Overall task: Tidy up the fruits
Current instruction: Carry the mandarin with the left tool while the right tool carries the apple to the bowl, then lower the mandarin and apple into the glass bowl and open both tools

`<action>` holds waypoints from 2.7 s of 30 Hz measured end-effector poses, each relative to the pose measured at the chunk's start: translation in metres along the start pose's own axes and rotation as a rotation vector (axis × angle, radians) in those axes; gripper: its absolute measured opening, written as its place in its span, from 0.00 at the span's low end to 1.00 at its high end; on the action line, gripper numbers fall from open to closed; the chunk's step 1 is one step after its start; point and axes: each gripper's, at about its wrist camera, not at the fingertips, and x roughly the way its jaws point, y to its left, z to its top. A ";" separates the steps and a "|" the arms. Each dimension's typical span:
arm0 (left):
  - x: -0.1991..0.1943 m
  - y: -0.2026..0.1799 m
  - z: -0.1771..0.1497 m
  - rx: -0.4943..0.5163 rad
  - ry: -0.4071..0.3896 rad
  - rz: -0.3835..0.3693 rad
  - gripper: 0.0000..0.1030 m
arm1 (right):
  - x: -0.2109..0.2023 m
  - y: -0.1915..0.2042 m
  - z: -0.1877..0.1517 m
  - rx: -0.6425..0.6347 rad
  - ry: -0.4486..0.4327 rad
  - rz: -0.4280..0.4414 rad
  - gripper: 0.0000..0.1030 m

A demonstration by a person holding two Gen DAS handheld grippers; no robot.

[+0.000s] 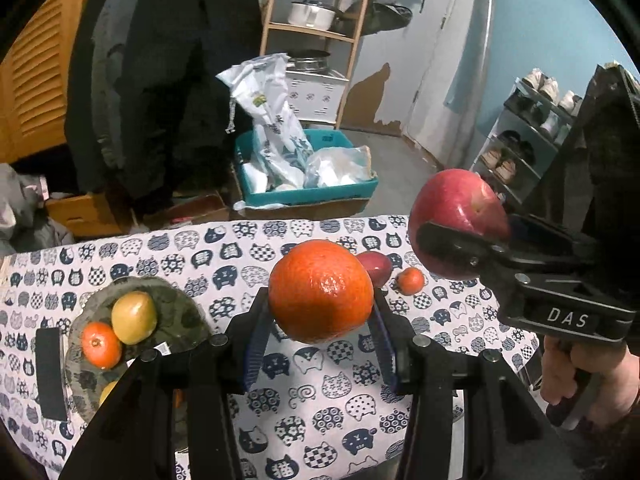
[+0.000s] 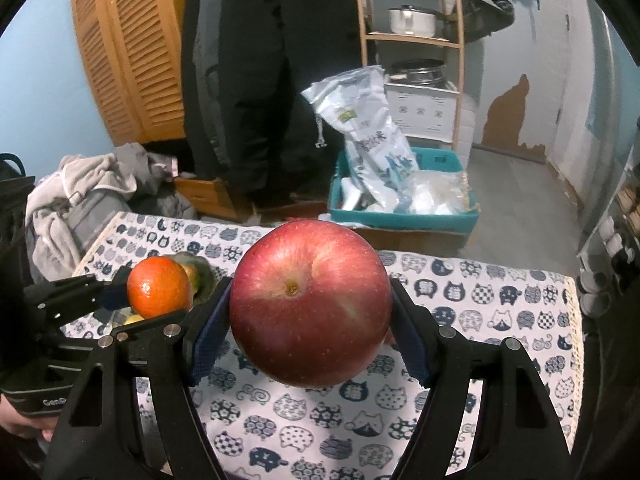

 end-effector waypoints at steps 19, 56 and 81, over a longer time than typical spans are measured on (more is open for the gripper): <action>-0.014 0.084 -0.022 -0.137 0.035 0.066 0.47 | 0.056 0.071 0.017 -0.075 0.064 0.073 0.72; 0.024 0.213 -0.083 -0.414 0.198 0.167 0.47 | 0.207 0.161 -0.024 -0.171 0.384 0.160 0.72; 0.021 0.209 -0.082 -0.404 0.207 0.179 0.54 | 0.201 0.155 -0.021 -0.142 0.367 0.174 0.72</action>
